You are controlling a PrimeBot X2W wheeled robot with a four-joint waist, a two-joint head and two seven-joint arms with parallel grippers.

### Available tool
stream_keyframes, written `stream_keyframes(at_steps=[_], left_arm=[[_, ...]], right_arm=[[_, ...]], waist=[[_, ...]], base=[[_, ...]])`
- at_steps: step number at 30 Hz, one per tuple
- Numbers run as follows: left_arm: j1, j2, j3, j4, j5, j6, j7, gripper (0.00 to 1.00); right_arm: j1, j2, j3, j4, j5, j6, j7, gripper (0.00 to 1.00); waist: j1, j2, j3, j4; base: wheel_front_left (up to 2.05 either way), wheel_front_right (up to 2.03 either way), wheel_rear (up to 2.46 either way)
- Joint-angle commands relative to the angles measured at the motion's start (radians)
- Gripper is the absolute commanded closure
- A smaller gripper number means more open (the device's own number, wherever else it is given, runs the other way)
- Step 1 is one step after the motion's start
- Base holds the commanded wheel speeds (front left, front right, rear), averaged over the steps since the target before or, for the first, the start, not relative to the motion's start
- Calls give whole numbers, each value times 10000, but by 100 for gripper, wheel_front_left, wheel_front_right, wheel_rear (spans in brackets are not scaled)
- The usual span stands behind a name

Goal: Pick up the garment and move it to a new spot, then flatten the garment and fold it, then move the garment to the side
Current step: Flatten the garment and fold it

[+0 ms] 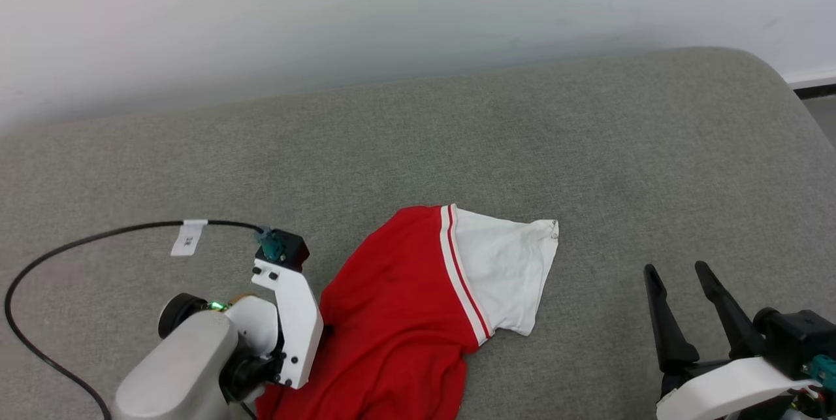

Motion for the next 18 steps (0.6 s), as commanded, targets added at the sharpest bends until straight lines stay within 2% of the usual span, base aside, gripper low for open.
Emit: stream_keyframes(at_steps=[1, 2, 4, 11, 17, 18], left_arm=[[4, -75, -137, 225, -67, -59, 215, 72], [7, -129, -176, 315, -106, -63, 311, 100], [-54, -199, -188, 382, -80, -41, 257, 100], [-552, -221, -22, -328, 889, 494, -1595, 100], [-107, -435, -582, -1942, 1507, 584, -2332, 100], [474, -594, -1106, -2717, 1498, 522, -2098, 100]], right_arm=[[-129, 14, 5, 56, 26, -3, -55, 0], [-150, 13, -6, 81, 43, -3, -70, 0], [-185, 14, 5, 133, 61, -1, -102, 0], [-91, 14, -178, 298, 50, -3, -110, 0], [189, 14, -325, 219, 39, -3, -52, 0], [237, 14, -297, 140, 62, -3, 12, 0]], waist=[[0, 0, 84, -74], [0, 0, 100, -90], [0, 0, 114, -115], [0, 0, -162, 86], [0, 0, -674, 449], [0, 0, -817, 575]], base=[[0, 0, 0], [0, 0, 0], [0, 0, 0], [0, 0, 0], [0, 0, 0], [0, 0, 0]])
